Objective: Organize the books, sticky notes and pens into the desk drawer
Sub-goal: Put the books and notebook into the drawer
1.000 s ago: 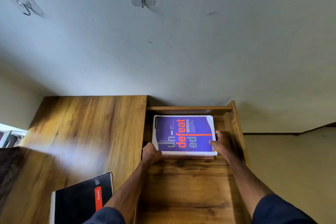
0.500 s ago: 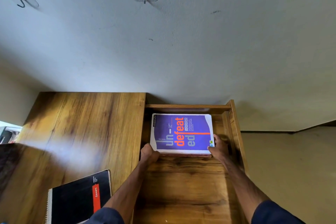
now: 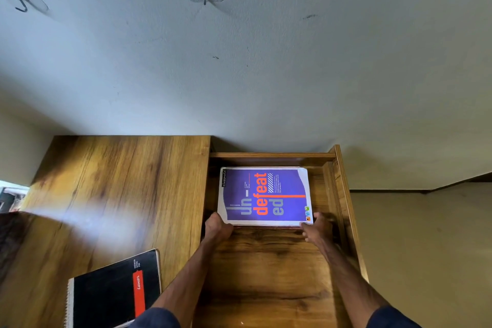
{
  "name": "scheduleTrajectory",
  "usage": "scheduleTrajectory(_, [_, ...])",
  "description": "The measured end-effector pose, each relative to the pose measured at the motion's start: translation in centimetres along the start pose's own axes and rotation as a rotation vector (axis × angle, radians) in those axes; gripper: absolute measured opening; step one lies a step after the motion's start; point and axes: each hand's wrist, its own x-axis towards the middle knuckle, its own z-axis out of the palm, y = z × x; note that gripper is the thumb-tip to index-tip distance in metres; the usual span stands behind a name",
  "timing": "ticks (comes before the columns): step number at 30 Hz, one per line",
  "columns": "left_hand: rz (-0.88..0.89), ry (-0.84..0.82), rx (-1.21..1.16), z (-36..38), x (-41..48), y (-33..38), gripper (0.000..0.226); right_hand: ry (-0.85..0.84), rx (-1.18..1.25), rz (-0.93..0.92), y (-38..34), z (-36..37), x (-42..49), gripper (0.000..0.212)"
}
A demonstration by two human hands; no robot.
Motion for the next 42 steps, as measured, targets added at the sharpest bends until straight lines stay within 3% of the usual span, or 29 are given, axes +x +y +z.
scheduleTrajectory(6, [-0.004, 0.004, -0.024, 0.1, -0.5, 0.4, 0.047, 0.032, 0.240, 0.130, 0.3, 0.6, 0.0, 0.052])
scheduleTrajectory(14, [-0.038, 0.015, -0.095, -0.2, -1.0, 0.3, 0.056, 0.043, 0.341, 0.125, -0.2, 0.4, -0.4, 0.047])
scheduleTrajectory(30, [0.042, 0.022, -0.072, -0.2, -1.8, 0.2, 0.049, 0.045, 0.319, 0.127, 0.4, 0.4, -0.5, 0.039])
scheduleTrajectory(42, [0.091, -0.004, -0.040, -0.3, -2.0, -0.2, 0.047, 0.038, 0.349, 0.130, 0.4, 0.3, -0.6, 0.046])
